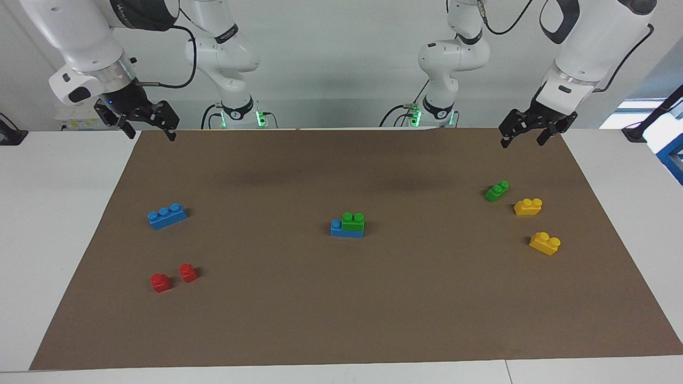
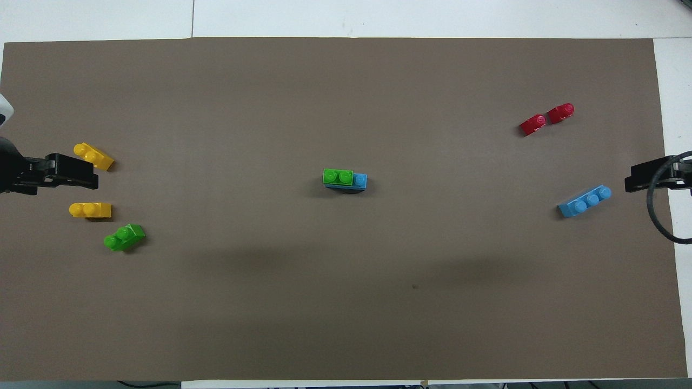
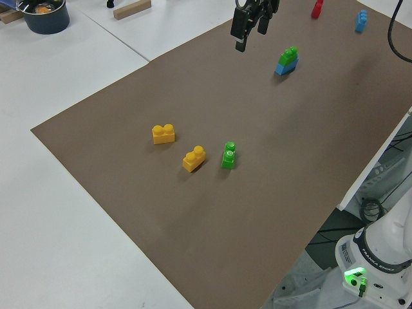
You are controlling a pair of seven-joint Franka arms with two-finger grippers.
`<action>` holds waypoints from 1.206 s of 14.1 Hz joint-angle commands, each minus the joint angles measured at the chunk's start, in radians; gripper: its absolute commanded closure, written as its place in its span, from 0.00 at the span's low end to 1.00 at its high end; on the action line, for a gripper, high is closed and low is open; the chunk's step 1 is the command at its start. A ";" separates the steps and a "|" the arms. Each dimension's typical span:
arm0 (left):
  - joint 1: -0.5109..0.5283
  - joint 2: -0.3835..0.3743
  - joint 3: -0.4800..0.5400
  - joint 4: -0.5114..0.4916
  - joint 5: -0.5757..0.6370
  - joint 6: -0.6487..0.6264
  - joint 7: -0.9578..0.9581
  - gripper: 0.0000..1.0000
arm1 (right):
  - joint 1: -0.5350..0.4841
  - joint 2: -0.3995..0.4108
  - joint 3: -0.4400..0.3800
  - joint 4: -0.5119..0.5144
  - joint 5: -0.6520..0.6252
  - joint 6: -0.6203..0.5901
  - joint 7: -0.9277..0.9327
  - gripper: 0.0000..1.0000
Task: Remove green block with left arm and hold with right
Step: 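Move the left and right grippers toward the joined green-blue bricks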
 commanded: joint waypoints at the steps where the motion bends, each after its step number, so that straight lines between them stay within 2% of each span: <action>1: 0.013 -0.019 -0.005 -0.010 -0.021 0.001 -0.008 0.00 | 0.001 -0.003 0.003 -0.005 -0.004 0.016 0.054 0.00; 5: 0.015 -0.019 -0.005 -0.010 -0.021 0.002 -0.005 0.00 | 0.000 -0.003 0.004 -0.008 -0.001 0.017 0.055 0.00; 6: 0.015 -0.020 -0.005 -0.010 -0.021 0.001 -0.002 0.00 | 0.000 -0.003 0.004 -0.008 0.015 0.017 0.125 0.00; 8: 0.013 -0.022 -0.005 -0.011 -0.019 0.001 -0.002 0.00 | -0.016 -0.003 0.001 -0.017 0.165 0.005 0.483 0.00; 10: 0.013 -0.022 -0.005 -0.011 -0.021 0.001 -0.005 0.00 | -0.033 0.000 0.001 -0.034 0.251 0.003 0.729 0.01; 13: 0.013 -0.023 -0.005 -0.019 -0.019 -0.006 -0.005 0.00 | -0.059 0.014 0.000 -0.080 0.385 0.005 0.891 0.01; 17: 0.001 -0.029 -0.007 -0.024 -0.019 -0.010 -0.010 0.00 | -0.056 0.095 0.001 -0.089 0.534 -0.006 1.114 0.01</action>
